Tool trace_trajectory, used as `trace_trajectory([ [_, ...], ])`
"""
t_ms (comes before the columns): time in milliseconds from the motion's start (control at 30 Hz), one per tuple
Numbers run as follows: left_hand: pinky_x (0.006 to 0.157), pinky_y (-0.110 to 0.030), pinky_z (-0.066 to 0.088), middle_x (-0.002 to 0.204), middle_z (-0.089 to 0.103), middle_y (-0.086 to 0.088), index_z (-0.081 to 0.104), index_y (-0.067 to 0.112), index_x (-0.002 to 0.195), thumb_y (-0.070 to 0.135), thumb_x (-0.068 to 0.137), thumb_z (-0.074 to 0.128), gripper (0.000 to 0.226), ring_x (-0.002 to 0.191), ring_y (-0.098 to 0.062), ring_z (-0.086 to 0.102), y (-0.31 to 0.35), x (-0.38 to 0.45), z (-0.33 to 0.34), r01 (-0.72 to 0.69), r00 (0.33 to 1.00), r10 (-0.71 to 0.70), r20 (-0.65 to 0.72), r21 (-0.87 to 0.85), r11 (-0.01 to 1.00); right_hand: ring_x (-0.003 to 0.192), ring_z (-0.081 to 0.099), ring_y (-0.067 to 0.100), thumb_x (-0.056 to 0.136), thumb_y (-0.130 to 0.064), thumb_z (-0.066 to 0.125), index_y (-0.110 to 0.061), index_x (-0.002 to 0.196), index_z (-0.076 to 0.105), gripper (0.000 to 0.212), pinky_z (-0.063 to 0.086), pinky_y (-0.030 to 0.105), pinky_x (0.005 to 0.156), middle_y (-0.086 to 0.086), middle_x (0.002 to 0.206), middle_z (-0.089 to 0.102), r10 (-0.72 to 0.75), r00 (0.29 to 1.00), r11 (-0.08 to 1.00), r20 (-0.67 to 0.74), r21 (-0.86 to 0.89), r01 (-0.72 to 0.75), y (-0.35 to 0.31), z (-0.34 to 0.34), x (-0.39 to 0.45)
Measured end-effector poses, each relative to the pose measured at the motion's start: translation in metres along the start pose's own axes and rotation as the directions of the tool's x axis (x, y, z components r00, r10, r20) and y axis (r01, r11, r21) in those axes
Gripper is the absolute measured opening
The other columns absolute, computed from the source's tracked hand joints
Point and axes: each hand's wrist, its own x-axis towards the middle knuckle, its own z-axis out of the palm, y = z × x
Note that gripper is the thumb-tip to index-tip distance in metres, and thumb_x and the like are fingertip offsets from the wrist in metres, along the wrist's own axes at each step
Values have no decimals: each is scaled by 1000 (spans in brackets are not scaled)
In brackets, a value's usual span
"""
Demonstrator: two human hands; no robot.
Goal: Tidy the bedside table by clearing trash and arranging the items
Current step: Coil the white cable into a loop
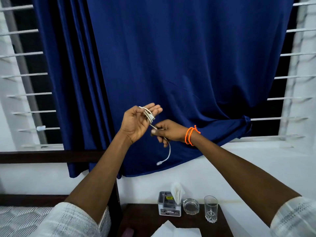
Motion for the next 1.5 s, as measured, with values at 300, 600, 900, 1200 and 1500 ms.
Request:
trace_trajectory([
  [300, 113, -45, 44, 137, 60, -29, 52, -6, 133, 24, 99, 42, 47, 123, -36, 64, -8, 10, -24, 41, 979, 47, -197, 420, 907, 54, 61, 21, 96, -26, 66, -10, 97, 71, 17, 57, 30, 56, 4, 66, 64, -21, 998, 962, -54, -273, 5, -7, -24, -10],
  [600, 108, -43, 47, 125, 69, -24, 57, -4, 131, 77, 96, 21, 95, 116, -33, 69, -26, -1, -35, 339, 939, -189, -289, 674, 657, 54, 65, 9, 92, -25, 70, -20, 95, 75, 8, 58, 26, 55, -2, 76, 70, -155, 986, 862, -63, -496, 104, -32, -58, -15],
  [900, 92, -33, 59, 123, 64, -37, 59, -16, 127, 62, 105, 20, 90, 107, -42, 70, -32, -11, -3, 410, 851, -525, -11, 638, 652, 60, 59, 4, 95, -19, 68, -16, 104, 75, 12, 51, 19, 59, -6, 75, 71, -193, 979, 903, -68, -402, 150, -24, -64, -10],
  [1200, 57, -22, 57, 73, 71, -18, 67, 5, 69, 40, 102, 42, 54, 59, -23, 69, -18, -9, 18, 265, 949, -299, 98, 262, 928, 63, 63, 22, 103, -18, 54, -12, 107, 70, 17, 49, 31, 51, 9, 77, 70, -126, 989, 984, -75, 119, 134, -10, -42, -12],
  [1500, 42, -18, 41, 50, 50, 1, 45, 20, 47, 36, 100, 46, 55, 42, -12, 51, -23, -1, 10, 141, 987, -137, -88, 33, 989, 82, 61, 20, 105, -21, 48, 0, 124, 65, 33, 52, 30, 61, 17, 103, 65, 64, 992, 845, -105, 534, 2, -9, -19, 0],
])
